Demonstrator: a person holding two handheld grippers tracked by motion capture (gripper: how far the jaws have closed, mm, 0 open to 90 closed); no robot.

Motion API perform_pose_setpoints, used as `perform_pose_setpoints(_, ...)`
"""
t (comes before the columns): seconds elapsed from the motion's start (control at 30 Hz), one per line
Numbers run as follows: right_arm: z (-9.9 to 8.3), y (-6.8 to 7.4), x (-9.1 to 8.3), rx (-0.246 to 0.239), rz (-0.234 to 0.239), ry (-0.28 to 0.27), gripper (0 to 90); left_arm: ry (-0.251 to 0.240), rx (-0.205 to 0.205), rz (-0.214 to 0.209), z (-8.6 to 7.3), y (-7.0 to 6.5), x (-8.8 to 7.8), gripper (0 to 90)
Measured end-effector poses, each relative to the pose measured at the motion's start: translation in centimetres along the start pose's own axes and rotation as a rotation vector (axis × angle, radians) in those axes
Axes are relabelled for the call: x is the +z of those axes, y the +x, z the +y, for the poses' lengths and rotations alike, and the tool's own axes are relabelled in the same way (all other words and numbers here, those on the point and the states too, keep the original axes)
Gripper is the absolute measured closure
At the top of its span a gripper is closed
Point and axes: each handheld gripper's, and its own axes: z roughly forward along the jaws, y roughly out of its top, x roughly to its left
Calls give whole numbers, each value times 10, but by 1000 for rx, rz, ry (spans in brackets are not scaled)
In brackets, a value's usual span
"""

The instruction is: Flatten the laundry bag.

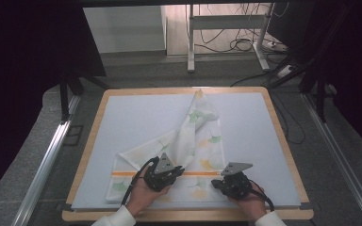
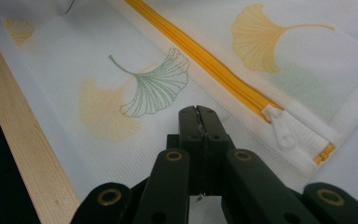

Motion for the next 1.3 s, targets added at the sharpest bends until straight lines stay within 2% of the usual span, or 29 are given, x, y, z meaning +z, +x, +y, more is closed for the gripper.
perform_pose_setpoints(0.23,0,0,0,1,-1,-1,893,-15,-16,8,1,10,-9,855)
perform_pose_setpoints(0.4,0,0,0,-2,1,-2,892,-45,-45,24,2,20,-19,859)
perform_pose_setpoints(0.57,0,0,0,-1,2,-1,892,-56,-60,37,0,28,-24,859)
perform_pose_setpoints(0.97,0,0,0,-3,1,-1,892,-61,-74,63,-2,41,-34,864)
perform_pose_setpoints(1.3,0,0,0,2,2,-1,892,-75,-106,96,-5,57,-43,863)
